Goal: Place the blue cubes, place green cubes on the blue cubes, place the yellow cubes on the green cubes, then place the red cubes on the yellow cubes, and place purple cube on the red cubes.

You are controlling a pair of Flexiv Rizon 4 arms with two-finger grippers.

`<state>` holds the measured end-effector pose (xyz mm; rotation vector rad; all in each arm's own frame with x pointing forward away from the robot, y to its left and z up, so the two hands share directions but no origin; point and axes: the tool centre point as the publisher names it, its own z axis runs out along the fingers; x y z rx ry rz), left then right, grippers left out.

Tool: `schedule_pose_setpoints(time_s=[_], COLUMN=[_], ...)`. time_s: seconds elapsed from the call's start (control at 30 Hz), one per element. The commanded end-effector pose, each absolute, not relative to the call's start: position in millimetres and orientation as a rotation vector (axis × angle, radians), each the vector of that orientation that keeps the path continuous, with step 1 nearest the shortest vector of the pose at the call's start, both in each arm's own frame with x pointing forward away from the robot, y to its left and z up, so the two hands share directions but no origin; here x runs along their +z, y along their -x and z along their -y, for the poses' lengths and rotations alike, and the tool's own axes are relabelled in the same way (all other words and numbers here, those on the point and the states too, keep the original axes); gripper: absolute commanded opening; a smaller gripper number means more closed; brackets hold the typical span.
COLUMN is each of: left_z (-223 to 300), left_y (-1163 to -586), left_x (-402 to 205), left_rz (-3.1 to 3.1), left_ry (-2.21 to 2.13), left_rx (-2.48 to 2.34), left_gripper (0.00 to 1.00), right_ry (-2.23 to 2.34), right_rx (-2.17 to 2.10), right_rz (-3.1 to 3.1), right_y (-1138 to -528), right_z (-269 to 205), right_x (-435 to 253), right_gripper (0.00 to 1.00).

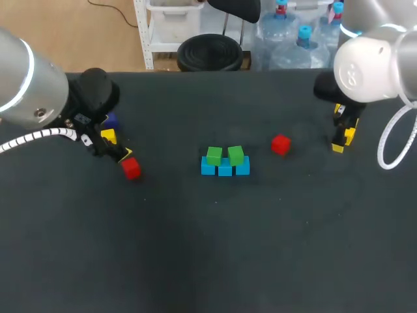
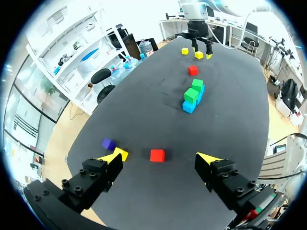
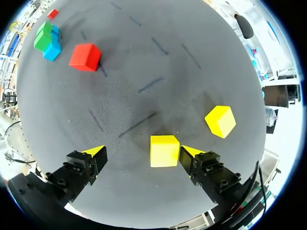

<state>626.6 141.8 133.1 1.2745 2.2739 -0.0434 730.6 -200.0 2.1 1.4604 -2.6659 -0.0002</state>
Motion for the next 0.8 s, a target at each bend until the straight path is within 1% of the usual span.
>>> schedule_pose_setpoints(time_s=[0.03, 0.47, 0.6, 0.8], left_z=[-143, -143, -143, -143], left_y=[-627, -627, -627, -627], left_x=[133, 133, 133, 133], left_rz=[-2.271, -2.271, -2.271, -2.271], left_ry=[-1.277, -1.277, -1.277, -1.277], left_rx=[-0.049, -0.049, -0.049, -0.049], left_gripper=[1.0, 1.0, 1.0, 1.0], right_ry=[-1.459, -1.452, -1.438, -1.527], right_rx=[-0.003, -0.039, 0.015, 0.031], right_rz=[2.667, 2.674, 2.654, 2.632], right_y=[-731, -734, -735, -741], right_z=[201, 201, 202, 205], right_x=[1, 2, 3, 1], right_gripper=[1.0, 1.0, 1.0, 1.0])
